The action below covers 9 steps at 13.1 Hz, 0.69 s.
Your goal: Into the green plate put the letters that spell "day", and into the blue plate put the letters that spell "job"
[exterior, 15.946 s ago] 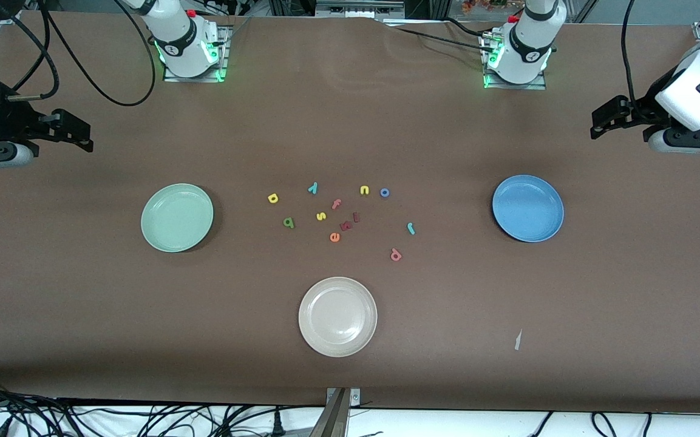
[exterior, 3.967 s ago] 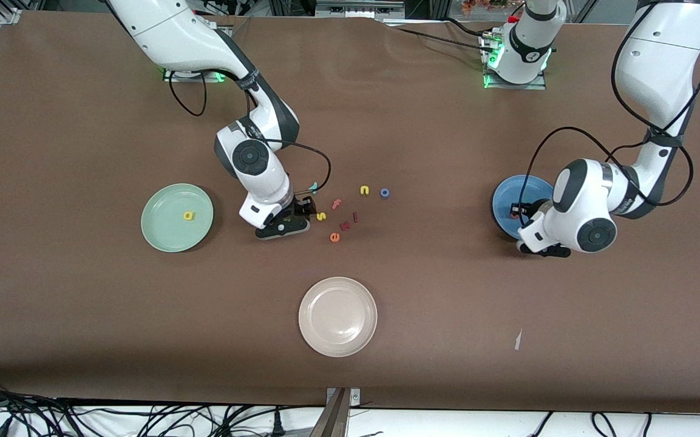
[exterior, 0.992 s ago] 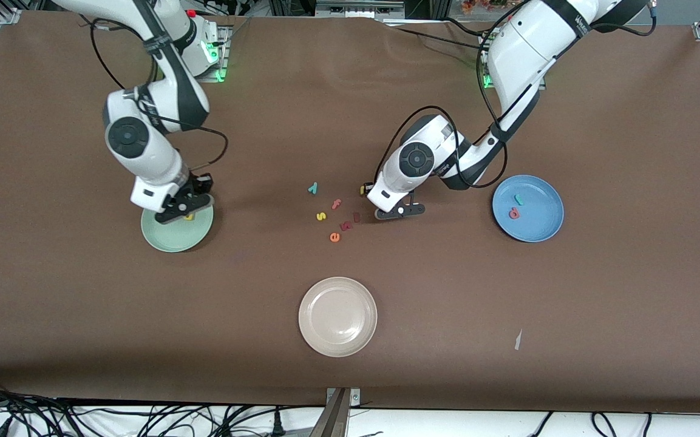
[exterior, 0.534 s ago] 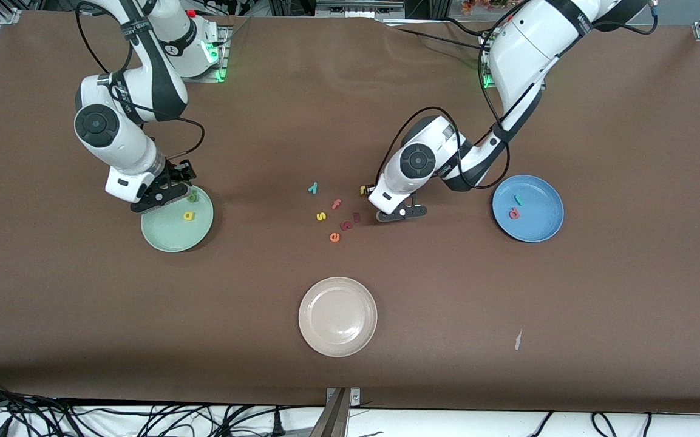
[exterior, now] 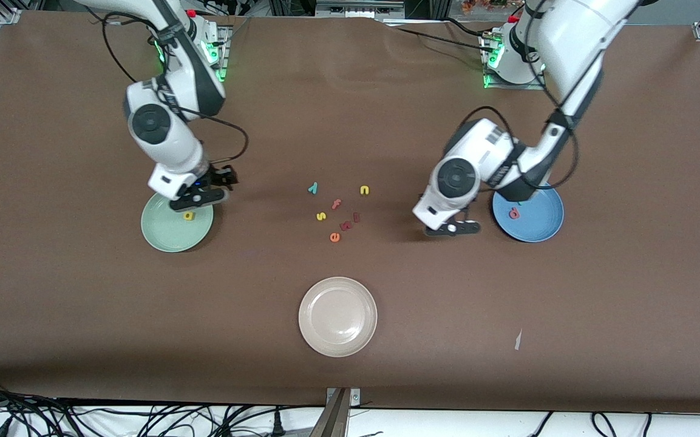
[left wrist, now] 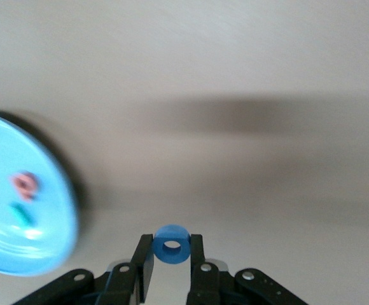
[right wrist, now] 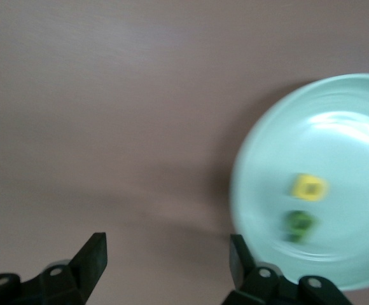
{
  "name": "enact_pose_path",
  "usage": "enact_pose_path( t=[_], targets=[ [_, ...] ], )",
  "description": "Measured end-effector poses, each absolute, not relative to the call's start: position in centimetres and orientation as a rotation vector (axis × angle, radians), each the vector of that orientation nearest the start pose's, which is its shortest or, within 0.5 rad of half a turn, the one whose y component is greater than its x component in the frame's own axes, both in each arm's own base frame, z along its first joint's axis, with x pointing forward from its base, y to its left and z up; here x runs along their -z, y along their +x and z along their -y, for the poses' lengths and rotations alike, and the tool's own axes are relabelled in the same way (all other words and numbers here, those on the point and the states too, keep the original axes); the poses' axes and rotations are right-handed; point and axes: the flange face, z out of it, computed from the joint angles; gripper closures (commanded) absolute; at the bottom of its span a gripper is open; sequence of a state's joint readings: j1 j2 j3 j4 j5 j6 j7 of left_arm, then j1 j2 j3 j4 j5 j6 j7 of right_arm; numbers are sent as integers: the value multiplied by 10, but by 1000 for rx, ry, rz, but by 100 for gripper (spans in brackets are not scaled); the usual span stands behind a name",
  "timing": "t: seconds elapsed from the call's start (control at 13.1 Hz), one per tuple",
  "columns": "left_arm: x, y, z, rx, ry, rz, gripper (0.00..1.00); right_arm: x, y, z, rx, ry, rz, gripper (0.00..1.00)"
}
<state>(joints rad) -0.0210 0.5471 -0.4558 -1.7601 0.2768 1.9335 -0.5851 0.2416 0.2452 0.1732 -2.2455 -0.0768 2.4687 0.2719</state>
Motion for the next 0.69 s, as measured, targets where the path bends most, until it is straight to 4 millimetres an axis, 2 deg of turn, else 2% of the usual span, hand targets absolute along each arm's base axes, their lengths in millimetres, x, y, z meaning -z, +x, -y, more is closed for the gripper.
enact_pose_path(
  t=[0.15,0.31,0.46,0.69],
  targets=[
    [-272,596,179,-418,-2985,-151,90,-245,484,-258,-9,-3130,175,14],
    [-274,609,120,-452,-3006,-250,90,-241,475,-291,10,-3119,45,15],
    [-268,610,79,-499,-3016,-306,89,-237,464,-320,39,-3094,-91,15],
    [-246,594,29,-621,-3016,-292,87,-227,442,-369,35,-3066,-278,15]
  ],
)
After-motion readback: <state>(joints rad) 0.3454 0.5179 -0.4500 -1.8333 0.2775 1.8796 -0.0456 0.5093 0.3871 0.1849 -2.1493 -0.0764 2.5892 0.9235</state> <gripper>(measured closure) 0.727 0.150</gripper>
